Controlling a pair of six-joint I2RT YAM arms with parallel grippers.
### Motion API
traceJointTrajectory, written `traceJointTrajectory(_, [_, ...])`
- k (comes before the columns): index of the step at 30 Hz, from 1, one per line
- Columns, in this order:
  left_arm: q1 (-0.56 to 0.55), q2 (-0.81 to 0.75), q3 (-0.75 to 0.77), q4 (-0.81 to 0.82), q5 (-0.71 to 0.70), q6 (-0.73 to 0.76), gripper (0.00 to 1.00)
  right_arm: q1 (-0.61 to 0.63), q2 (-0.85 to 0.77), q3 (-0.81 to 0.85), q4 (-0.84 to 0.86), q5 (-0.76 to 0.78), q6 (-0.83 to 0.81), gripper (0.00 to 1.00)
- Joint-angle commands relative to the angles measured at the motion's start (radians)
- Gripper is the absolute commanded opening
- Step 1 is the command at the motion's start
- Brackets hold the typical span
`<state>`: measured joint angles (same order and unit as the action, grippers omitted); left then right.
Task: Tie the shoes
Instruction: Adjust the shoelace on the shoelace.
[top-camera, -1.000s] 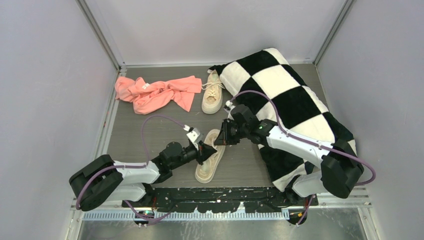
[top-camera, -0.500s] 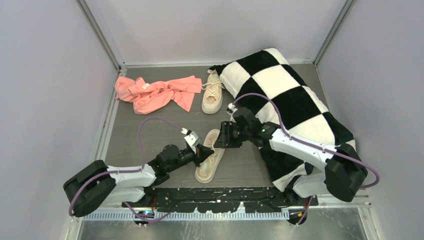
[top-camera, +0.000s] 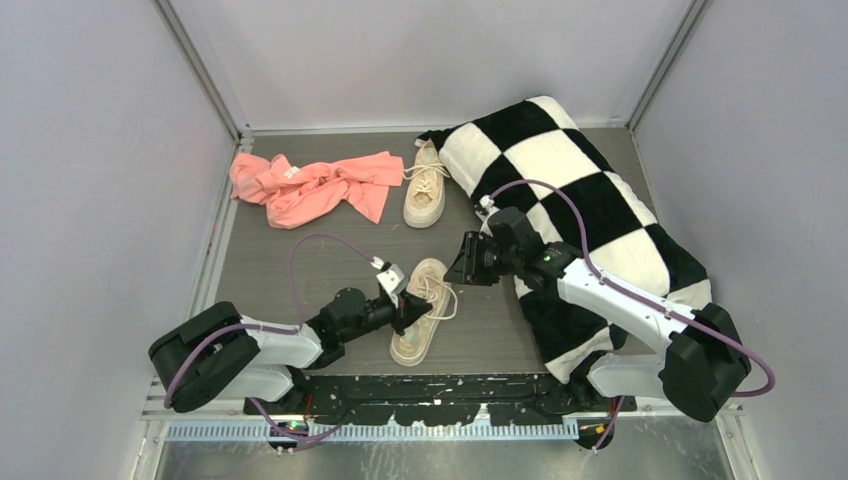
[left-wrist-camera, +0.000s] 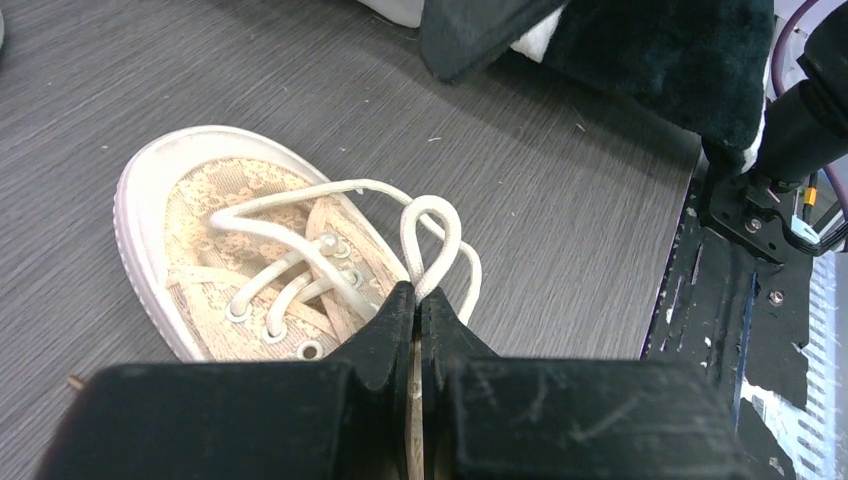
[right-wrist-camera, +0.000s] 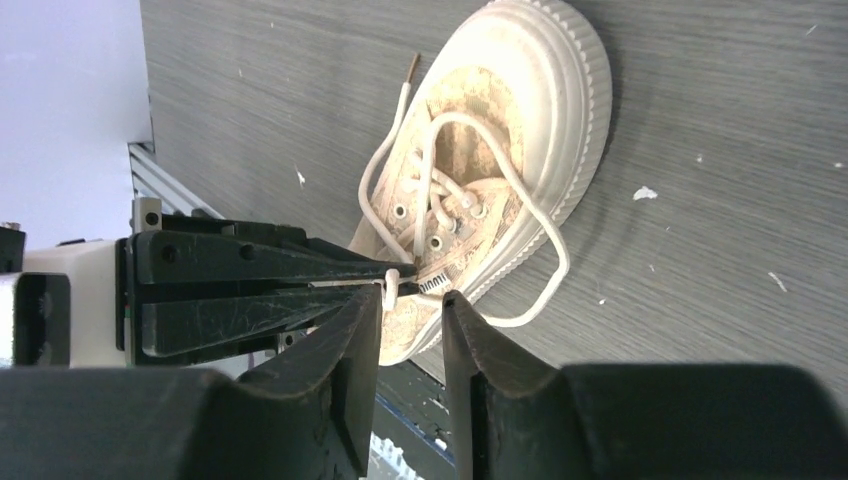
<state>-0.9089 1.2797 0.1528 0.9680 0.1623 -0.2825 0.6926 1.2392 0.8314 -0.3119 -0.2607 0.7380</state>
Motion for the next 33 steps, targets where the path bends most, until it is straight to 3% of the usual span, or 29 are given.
traceJointTrajectory(1, [-0.002,0.027,0.038,0.114,0.02,0.0,0.0,0.005,0.014,0.017,0.007,-0.041,-0.015,0.34])
traceJointTrajectory(5, [-0.002,0.034,0.045,0.123,0.016,-0.001,0.0,0.005,0.006,-0.005,-0.054,0.034,-0.009,0.47])
traceJointTrajectory(9, [-0.002,0.033,0.045,0.115,0.011,0.004,0.0,0.003,0.085,-0.034,-0.037,0.015,-0.013,0.52])
traceJointTrajectory(18, [-0.002,-0.013,0.024,0.069,-0.012,0.011,0.0,0.003,0.228,-0.06,0.112,0.001,-0.05,0.52])
traceJointTrajectory(28, [-0.002,-0.062,0.011,0.005,-0.029,0.029,0.0,-0.003,0.25,-0.082,0.189,0.047,-0.04,0.52])
traceJointTrajectory(31, [-0.002,-0.051,0.01,0.011,-0.026,0.027,0.0,-0.012,0.252,-0.087,0.205,0.059,-0.037,0.47])
traceJointTrajectory(33, [-0.002,-0.04,0.01,0.025,-0.026,0.024,0.0,-0.024,0.257,-0.094,0.217,0.061,-0.03,0.39])
